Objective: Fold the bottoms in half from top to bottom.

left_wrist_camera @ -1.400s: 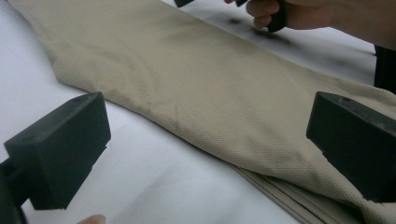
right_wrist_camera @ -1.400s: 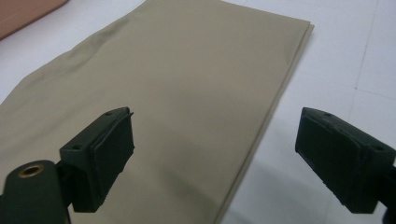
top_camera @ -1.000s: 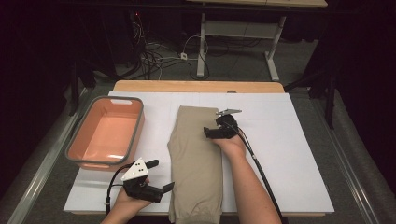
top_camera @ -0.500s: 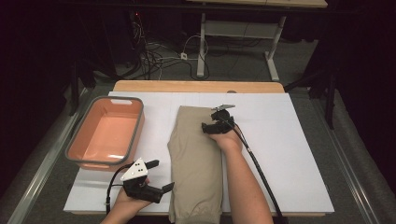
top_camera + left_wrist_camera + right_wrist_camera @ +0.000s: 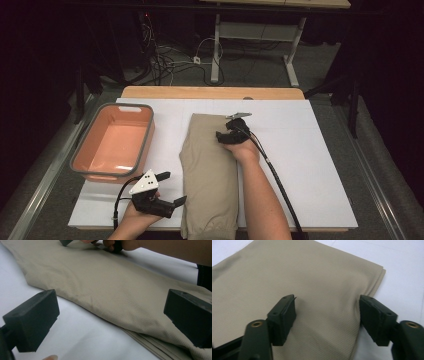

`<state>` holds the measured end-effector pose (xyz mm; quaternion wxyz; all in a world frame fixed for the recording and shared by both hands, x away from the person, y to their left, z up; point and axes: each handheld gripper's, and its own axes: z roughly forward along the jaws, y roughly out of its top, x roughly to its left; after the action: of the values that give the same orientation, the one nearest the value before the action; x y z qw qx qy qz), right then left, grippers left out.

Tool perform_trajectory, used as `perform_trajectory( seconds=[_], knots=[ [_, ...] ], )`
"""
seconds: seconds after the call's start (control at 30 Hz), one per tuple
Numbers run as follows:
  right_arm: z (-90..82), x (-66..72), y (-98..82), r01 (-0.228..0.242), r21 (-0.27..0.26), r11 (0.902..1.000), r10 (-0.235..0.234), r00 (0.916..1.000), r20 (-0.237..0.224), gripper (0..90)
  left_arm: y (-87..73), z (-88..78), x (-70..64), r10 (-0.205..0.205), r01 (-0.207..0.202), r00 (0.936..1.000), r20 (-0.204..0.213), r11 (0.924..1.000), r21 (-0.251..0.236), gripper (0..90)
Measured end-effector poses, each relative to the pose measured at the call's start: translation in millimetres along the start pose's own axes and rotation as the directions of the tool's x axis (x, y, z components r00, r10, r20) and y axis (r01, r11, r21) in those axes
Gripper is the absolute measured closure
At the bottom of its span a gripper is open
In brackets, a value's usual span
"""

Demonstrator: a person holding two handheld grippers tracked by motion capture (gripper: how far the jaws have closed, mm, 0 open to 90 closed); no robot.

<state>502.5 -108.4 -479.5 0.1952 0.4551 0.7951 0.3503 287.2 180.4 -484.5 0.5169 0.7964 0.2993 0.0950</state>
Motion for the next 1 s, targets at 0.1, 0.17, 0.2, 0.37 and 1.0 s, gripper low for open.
perform_trajectory(
  seconds=[0.1,0.17,0.2,0.37,1.0],
  knots=[
    [-0.5,0.6,-0.4,0.006,-0.005,1.0000,-0.006,0.9999,-0.011,38.7,0.0,0.0,0.0,0.000,0.000,1.0000,0.001,1.0000,0.000,0.0],
    [-0.7,0.5,-0.5,0.014,-0.009,0.9999,-0.015,0.9996,-0.023,42.3,0.0,0.0,0.1,-0.001,0.001,1.0000,0.002,1.0000,0.000,0.0],
    [-0.8,0.5,-0.6,0.017,-0.011,0.9998,-0.018,0.9995,-0.027,43.9,0.0,0.0,0.1,0.000,0.000,1.0000,0.001,1.0000,0.001,0.0],
    [-1.5,1.6,-1.5,0.031,-0.020,0.9993,-0.032,0.9974,-0.064,58.1,0.0,-0.1,0.1,0.000,0.000,1.0000,0.001,1.0000,0.000,0.0],
    [-11.5,12.0,2.5,0.085,-0.046,0.9953,-0.089,0.9923,-0.086,83.3,0.2,-0.4,1.3,-0.005,0.005,0.9999,0.011,1.0000,-0.003,0.0]
  ],
)
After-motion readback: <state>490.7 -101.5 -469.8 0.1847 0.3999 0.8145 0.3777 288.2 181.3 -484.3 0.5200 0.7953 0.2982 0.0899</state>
